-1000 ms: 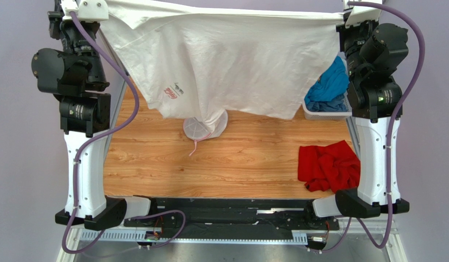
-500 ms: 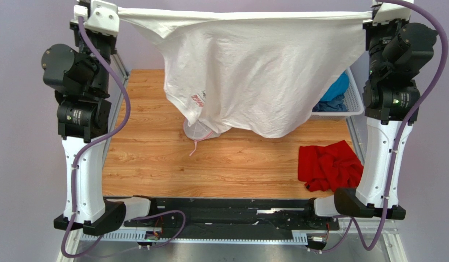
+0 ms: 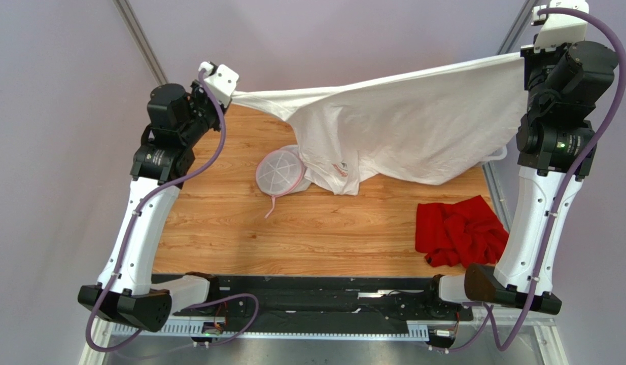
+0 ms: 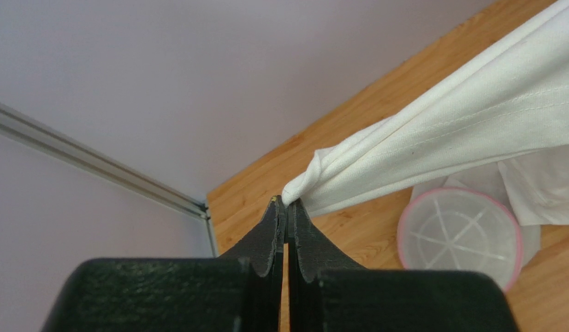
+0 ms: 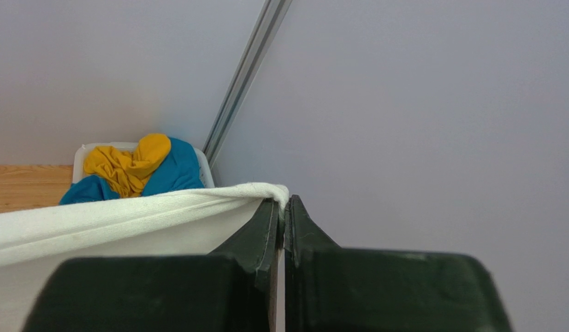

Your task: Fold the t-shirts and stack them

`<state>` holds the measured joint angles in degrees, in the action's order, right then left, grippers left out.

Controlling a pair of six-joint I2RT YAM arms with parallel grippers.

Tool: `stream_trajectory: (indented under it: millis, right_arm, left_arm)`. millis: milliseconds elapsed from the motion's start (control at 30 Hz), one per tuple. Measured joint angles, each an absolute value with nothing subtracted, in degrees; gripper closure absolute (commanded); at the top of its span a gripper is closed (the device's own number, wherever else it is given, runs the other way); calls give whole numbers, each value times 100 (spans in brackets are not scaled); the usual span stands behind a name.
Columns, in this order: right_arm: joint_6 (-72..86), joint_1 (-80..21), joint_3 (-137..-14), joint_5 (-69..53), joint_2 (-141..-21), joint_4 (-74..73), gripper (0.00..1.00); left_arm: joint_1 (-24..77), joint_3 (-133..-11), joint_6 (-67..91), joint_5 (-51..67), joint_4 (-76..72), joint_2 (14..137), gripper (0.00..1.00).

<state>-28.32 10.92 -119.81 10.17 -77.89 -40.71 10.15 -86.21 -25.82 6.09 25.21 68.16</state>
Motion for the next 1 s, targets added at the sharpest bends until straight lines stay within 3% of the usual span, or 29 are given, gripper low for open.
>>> stream_trajectory:
  millis: [233, 500, 767, 1000]
  right_arm:
    - [-2834, 1223, -11937, 1313, -7719, -4073, 100]
    - [-2834, 1260, -10503, 1264, -7081, -4036, 100]
    - [-2832, 1278, -9655, 189, -7035, -4515, 100]
    - [-2832, 1190, -9179, -294, -7179, -4727, 100]
  left_arm:
    - [1815, -8427, -2823, 495, 2672, 6941, 100]
    - [2488, -7741, -3173, 51, 2956, 7524, 100]
    - [3385, -7435, -3339, -447, 3284, 8191, 100]
    - [3592, -7603, -3330, -495, 3317, 8768, 98]
